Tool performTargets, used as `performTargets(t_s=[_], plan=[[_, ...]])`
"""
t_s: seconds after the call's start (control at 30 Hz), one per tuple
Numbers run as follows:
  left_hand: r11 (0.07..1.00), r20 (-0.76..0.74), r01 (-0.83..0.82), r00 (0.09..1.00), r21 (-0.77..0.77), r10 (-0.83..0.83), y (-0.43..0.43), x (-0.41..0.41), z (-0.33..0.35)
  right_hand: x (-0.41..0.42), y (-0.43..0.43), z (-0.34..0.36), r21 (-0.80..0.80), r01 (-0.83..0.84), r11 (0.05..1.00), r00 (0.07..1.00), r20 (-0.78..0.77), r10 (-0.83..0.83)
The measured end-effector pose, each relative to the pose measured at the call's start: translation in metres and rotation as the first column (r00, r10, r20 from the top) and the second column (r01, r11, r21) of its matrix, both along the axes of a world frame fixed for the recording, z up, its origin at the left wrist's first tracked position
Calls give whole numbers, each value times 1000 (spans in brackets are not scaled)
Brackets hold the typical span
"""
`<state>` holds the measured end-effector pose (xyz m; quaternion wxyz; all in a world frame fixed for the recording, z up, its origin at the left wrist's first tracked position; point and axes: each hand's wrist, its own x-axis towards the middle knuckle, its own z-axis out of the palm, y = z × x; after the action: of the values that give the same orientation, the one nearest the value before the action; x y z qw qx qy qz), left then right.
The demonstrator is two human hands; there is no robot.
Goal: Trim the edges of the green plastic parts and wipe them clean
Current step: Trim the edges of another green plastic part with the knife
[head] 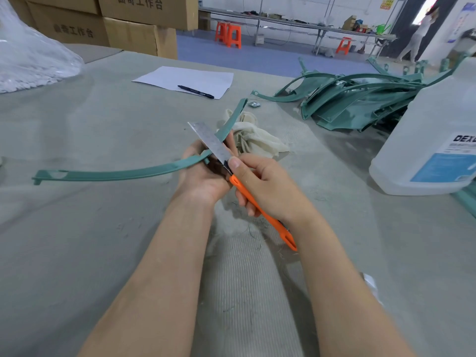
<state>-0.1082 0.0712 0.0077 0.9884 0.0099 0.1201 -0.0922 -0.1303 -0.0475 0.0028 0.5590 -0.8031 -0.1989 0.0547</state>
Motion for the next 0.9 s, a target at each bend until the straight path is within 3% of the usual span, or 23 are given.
performTargets(t_s=[0.17, 0.33, 0.47, 0.9], plan=[[1000, 23, -19, 1000, -1, 19, 0, -1, 0, -1, -2, 1, 21, -6, 1000, 1000, -3, 7], [983, 8, -10, 1000, 183, 9, 2, 5, 0, 6, -8, 0, 101, 120, 988, 992, 24, -123], [984, 47, 38, 998, 172, -47, 4, 3, 0, 8, -9, 0, 124, 154, 980, 988, 13, -157], [989, -3, -25, 1000, 148, 26, 2, 6, -3, 5, -8, 1, 89, 140, 986, 990, 11, -141]])
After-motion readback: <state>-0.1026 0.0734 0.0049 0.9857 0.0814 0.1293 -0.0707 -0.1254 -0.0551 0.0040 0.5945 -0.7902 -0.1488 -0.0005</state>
